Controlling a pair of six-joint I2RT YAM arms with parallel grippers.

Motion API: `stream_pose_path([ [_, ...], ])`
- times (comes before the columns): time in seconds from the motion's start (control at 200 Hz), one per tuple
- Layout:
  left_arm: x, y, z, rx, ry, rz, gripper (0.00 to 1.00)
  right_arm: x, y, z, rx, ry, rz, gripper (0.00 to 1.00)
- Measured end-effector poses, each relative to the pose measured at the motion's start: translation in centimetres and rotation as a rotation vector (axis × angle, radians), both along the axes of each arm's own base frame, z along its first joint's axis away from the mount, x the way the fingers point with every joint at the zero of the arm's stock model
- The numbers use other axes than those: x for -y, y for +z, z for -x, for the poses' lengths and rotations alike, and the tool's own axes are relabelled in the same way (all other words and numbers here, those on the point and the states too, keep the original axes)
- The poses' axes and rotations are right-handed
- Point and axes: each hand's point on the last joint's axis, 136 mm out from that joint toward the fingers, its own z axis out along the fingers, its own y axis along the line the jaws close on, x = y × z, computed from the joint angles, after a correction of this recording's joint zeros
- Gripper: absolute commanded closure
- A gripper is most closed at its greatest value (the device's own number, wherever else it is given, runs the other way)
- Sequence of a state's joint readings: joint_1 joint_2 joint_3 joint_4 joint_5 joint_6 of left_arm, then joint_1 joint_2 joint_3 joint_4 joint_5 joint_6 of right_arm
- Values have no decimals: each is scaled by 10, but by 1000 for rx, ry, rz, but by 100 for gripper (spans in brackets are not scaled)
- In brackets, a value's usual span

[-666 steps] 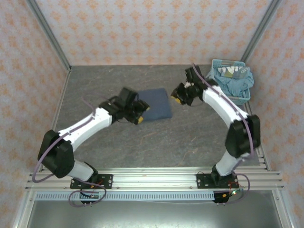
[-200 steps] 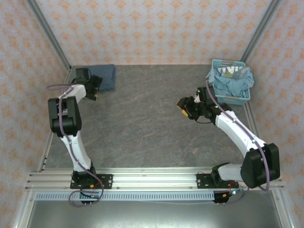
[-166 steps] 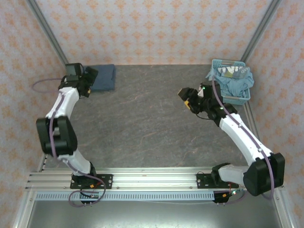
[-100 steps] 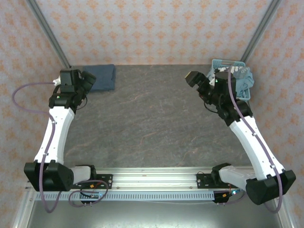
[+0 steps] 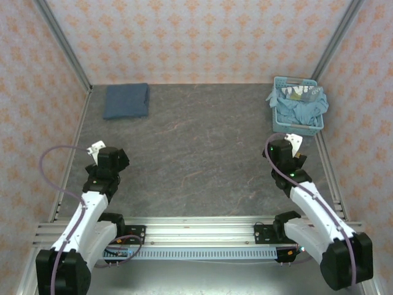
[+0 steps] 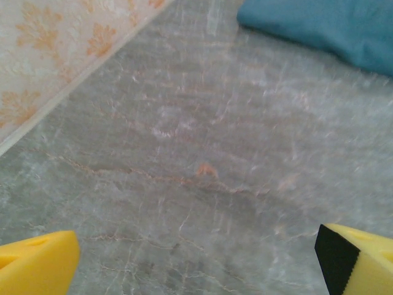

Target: Fold and stack the t-shirts

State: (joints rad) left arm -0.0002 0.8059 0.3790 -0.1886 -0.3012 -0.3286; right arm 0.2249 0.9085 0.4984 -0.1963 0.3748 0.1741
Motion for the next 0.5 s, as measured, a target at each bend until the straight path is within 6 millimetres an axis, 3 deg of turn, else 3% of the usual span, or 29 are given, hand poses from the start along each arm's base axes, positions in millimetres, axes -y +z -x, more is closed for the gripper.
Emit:
stream_pose_path([
  [0.145,0,-22,-23,-26,-51,-55,0,20,-23,-19,2,-49,31,1],
  [0.285,-2,-35,-47,-37,-85,-71,0,23,-44,-37,5,-34,35,1],
  [0.5,-13,-28,-96,17,-113,-37,0,35,-51,-65,81,-36,0,1],
])
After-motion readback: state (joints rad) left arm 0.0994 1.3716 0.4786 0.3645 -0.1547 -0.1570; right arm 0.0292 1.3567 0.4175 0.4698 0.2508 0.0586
